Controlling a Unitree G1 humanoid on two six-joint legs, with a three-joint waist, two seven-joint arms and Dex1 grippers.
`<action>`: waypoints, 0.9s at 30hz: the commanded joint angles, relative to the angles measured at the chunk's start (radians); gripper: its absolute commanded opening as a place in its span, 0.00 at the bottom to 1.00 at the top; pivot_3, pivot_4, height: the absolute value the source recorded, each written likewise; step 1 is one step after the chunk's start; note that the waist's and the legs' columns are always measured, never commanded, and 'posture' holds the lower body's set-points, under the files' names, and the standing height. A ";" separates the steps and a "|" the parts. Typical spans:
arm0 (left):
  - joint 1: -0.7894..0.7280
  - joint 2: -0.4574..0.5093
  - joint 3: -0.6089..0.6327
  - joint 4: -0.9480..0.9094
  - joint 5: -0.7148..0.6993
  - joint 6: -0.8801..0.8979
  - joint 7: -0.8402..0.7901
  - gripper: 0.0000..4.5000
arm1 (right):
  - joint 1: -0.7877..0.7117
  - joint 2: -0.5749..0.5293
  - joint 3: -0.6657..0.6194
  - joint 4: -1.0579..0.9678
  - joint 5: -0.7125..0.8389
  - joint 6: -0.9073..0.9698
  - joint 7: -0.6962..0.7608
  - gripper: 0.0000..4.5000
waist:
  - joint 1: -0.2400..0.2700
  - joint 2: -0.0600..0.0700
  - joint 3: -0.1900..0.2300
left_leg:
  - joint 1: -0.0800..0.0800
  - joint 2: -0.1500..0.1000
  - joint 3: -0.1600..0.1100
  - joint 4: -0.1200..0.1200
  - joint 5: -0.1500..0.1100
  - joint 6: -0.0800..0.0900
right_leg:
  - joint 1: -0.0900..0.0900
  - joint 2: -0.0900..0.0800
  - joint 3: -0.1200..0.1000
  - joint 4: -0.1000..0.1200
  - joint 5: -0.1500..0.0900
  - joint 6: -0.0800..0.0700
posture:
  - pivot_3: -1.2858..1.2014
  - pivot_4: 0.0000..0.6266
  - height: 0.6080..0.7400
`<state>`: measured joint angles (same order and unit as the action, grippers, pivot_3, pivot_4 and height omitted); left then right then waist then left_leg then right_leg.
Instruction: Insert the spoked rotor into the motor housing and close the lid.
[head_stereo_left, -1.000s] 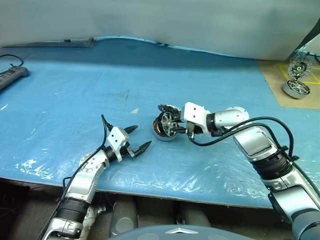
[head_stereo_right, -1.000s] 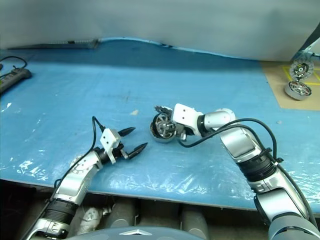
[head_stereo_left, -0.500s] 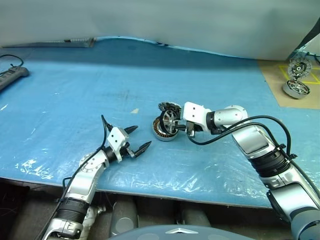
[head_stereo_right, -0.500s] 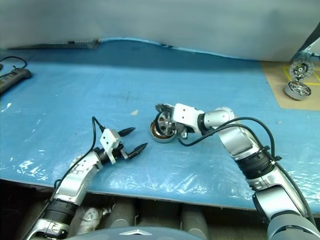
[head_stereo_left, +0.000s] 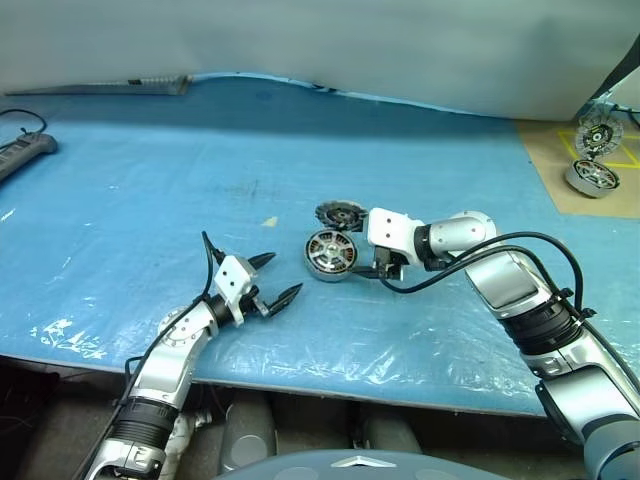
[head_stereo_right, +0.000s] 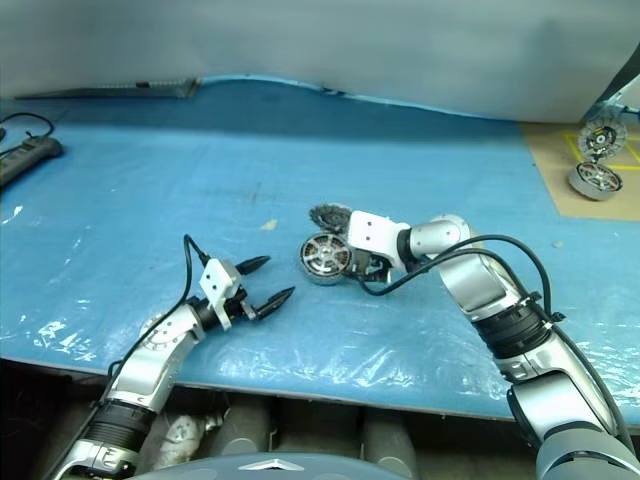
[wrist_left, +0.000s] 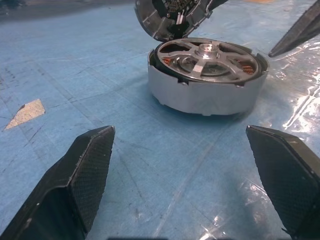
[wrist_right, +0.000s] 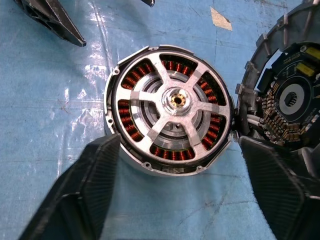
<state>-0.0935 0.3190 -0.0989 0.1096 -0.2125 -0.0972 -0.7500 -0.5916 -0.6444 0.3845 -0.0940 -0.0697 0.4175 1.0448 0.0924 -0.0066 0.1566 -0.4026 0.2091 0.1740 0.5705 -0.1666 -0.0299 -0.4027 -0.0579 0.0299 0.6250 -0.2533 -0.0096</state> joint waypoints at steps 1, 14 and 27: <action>0.011 -0.001 0.001 -0.034 -0.002 -0.013 0.003 1.00 | 0.002 -0.005 -0.015 -0.025 0.003 -0.002 0.000 1.00 | 0.000 0.000 0.000 | 0.000 0.000 0.000 0.000 0.000 0.000 | 0.000 0.000 0.000 0.000 0.000 0.000 | 0.52 0.24 1.00; 0.012 0.002 0.003 -0.033 -0.004 -0.014 -0.004 1.00 | 0.033 0.107 -0.183 -0.178 0.298 0.364 -0.071 0.13 | 0.001 0.000 0.000 | 0.001 0.000 0.000 0.000 0.000 0.000 | 0.000 0.000 0.000 0.000 0.000 0.000 | 0.52 0.24 1.00; 0.010 0.006 0.001 -0.038 -0.006 -0.007 -0.011 1.00 | 0.092 0.348 -0.164 -0.066 0.275 0.345 -0.341 0.01 | 0.001 0.000 0.000 | 0.000 -0.001 0.000 -0.001 0.000 -0.001 | 0.000 0.000 0.000 0.000 0.000 0.000 | 0.52 0.24 1.00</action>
<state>-0.0781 0.3208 -0.0995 0.1077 -0.2126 -0.0972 -0.7554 -0.5028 -0.3009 0.2161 -0.1607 0.2090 0.7930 0.7174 0.0937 -0.0065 0.1565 -0.4023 0.2083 0.1740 0.5700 -0.1665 -0.0305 -0.4028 -0.0585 0.0298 0.6247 -0.2534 -0.0096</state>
